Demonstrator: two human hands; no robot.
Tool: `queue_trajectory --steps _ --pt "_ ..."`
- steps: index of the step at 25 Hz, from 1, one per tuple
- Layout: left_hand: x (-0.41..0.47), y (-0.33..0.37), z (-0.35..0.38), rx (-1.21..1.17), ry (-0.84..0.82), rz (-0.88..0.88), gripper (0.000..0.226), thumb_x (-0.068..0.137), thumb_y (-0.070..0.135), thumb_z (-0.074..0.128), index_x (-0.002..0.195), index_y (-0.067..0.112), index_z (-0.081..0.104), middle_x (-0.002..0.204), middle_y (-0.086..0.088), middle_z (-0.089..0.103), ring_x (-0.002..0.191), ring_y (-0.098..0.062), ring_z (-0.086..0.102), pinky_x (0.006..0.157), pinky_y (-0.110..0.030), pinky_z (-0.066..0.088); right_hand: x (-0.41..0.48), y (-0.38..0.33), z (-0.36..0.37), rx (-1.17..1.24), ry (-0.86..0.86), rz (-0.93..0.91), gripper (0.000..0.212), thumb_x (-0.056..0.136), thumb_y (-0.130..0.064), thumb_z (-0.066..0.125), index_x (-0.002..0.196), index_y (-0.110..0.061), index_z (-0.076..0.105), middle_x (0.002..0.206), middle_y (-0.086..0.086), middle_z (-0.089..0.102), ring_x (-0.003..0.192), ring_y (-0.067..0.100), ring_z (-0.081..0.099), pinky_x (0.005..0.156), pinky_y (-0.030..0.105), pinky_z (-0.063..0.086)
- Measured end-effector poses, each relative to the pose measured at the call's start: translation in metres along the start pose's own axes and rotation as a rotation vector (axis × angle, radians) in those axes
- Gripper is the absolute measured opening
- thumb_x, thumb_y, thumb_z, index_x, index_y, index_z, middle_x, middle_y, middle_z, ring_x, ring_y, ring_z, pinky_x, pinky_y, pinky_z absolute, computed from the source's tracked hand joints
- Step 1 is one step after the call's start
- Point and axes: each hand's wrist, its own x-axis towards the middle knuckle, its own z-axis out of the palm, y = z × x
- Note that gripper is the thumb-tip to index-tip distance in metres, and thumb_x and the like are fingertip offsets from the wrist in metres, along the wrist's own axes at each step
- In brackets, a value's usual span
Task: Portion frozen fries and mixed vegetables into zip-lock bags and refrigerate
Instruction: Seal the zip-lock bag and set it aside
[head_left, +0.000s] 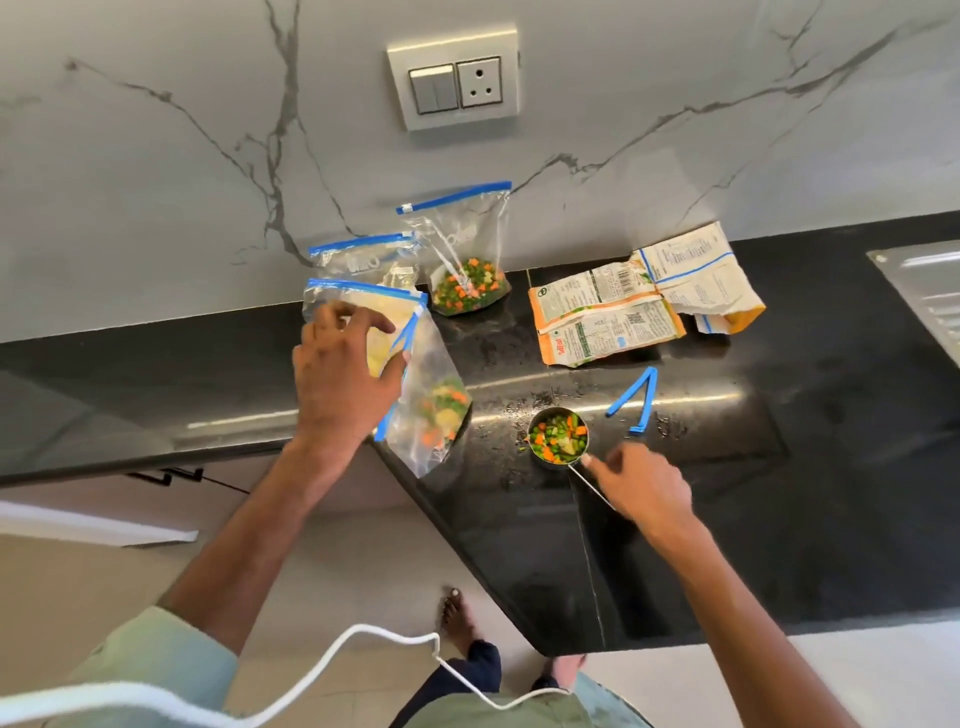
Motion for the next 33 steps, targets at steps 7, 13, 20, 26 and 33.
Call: queue_trajectory --steps 7,13,20,26,33 --pt "0.005 -0.016 0.000 -0.260 -0.228 -0.123 0.027 0.096 0.024 0.066 0.121 0.030 0.058 0.104 0.013 0.070 0.077 -0.012 0.072 0.088 -0.045 0.058 -0.001 -0.012 0.027 0.743 -0.137 0.013 0.037 0.112 -0.034 0.045 0.101 -0.011 0.072 0.071 0.003 0.074 0.056 0.011 0.062 0.053 0.027 0.053" --pt "0.004 -0.012 0.007 -0.259 -0.375 -0.207 0.058 0.079 0.013 0.074 0.126 0.031 0.046 0.098 0.007 0.068 0.074 -0.014 0.070 0.084 -0.036 0.055 -0.010 -0.055 0.005 0.820 -0.082 -0.107 0.039 0.112 -0.034 0.044 0.098 -0.012 0.073 0.074 0.003 0.076 0.059 0.009 0.062 0.054 0.024 0.051" --pt "0.000 0.028 0.024 -0.435 -0.223 -0.135 0.034 0.085 0.013 0.073 0.101 0.023 0.044 0.078 0.004 0.062 0.062 -0.018 0.063 0.060 -0.036 0.050 -0.044 -0.124 -0.057 1.101 -0.082 -0.251 0.041 0.113 -0.032 0.044 0.097 -0.007 0.073 0.076 0.008 0.076 0.056 0.013 0.057 0.048 0.023 0.044" --pt "-0.008 0.047 0.033 -0.681 -0.224 -0.076 0.027 0.090 0.013 0.066 0.092 0.029 0.044 0.084 0.001 0.059 0.073 -0.020 0.061 0.064 -0.044 0.052 -0.070 -0.143 -0.106 1.019 -0.056 -0.373 0.043 0.113 -0.031 0.042 0.095 -0.009 0.074 0.077 0.007 0.078 0.053 0.015 0.058 0.046 0.022 0.046" --pt "-0.009 0.048 0.038 -1.023 -0.353 -0.366 0.053 0.077 -0.003 0.075 0.110 0.029 0.048 0.106 -0.008 0.063 0.106 -0.028 0.068 0.090 -0.054 0.059 -0.070 -0.135 -0.095 0.866 -0.067 -0.307 0.041 0.113 -0.033 0.042 0.096 -0.012 0.074 0.079 0.001 0.080 0.056 0.014 0.060 0.047 0.022 0.044"
